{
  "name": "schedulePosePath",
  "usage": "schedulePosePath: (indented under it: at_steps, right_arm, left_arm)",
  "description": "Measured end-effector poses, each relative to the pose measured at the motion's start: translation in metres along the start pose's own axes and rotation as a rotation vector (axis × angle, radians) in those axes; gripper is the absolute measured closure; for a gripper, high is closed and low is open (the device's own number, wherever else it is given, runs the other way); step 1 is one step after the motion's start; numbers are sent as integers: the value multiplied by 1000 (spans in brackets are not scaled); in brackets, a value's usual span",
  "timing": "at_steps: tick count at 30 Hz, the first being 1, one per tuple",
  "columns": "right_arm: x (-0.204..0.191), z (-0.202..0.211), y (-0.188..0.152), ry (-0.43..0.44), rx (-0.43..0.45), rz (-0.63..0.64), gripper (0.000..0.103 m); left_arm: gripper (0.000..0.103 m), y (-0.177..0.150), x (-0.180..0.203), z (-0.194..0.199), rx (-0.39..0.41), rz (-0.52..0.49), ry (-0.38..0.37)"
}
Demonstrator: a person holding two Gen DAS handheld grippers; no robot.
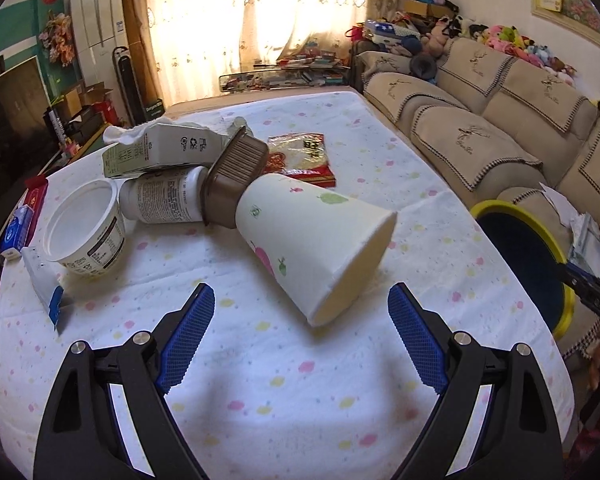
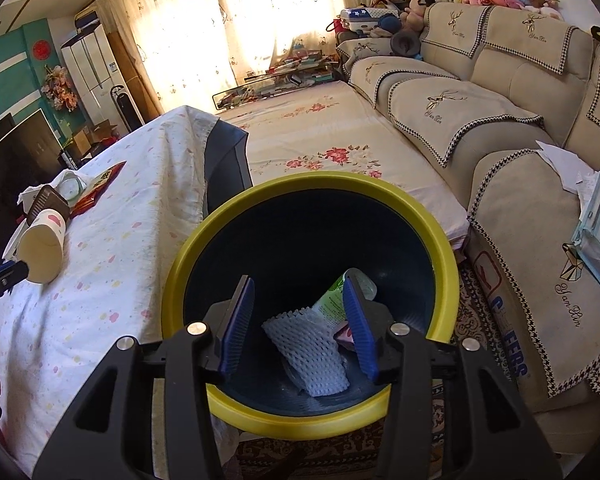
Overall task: Collect trash
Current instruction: 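Grasp the pink-dotted paper cup by its rim with the left gripper, then carry the paper cup over the bin and open the left gripper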
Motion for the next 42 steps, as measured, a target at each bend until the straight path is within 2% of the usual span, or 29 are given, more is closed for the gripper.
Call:
schedulePosePath:
  at_steps: [5, 10, 12, 14, 15, 17, 19, 27, 32, 36, 42]
  right_arm:
    - [-5, -3, -2, 19, -4, -1, 58]
    - [-6, -5, -2, 25, -8, -3, 58]
    - [-7, -4, -2, 26, -8, -2, 58]
    - [-9, -3, -2, 27, -7, -1, 58]
    - [-10, -2, -2, 29, -6, -1, 58]
    - [-12, 0, -2, 31, -3, 3, 58]
    - [-14, 3, -1, 34, -1, 7, 58]
    - [-24, 16, 6, 45, 21, 23, 58]
    - [-29, 27, 8, 51, 37, 35, 58]
    - [-28, 35, 8, 48, 43, 39, 58]
    - [-11, 45, 10, 25, 59, 24, 58]
  left_arm:
    - [34, 5, -10, -19, -11, 37, 49]
    - [49, 5, -16, -23, -4, 43, 47]
    - [59, 7, -14, -20, 16, 30, 42]
    - [74, 8, -13, -16, 29, 18, 37]
    - [77, 9, -12, -14, 36, 18, 28]
    - [92, 10, -14, -6, 52, 22, 13]
    - [96, 10, -14, 1, 65, 22, 8]
    - [99, 12, -19, 49, 115, 17, -27]
    - [99, 20, -6, 81, 154, 3, -68]
    - [99, 32, 16, 100, 180, -15, -125]
    - [99, 49, 75, 103, 181, -65, -231]
Point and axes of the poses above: each gripper's, at about its wrist camera, not at the fingertips, and z roughly against the way its jaws point, x to its right, y to its top, the point moved 10 cm from there along -z, roughly the way its jaws point, and after that the axes turned 14 degrees about x, right-handed, at the moved point
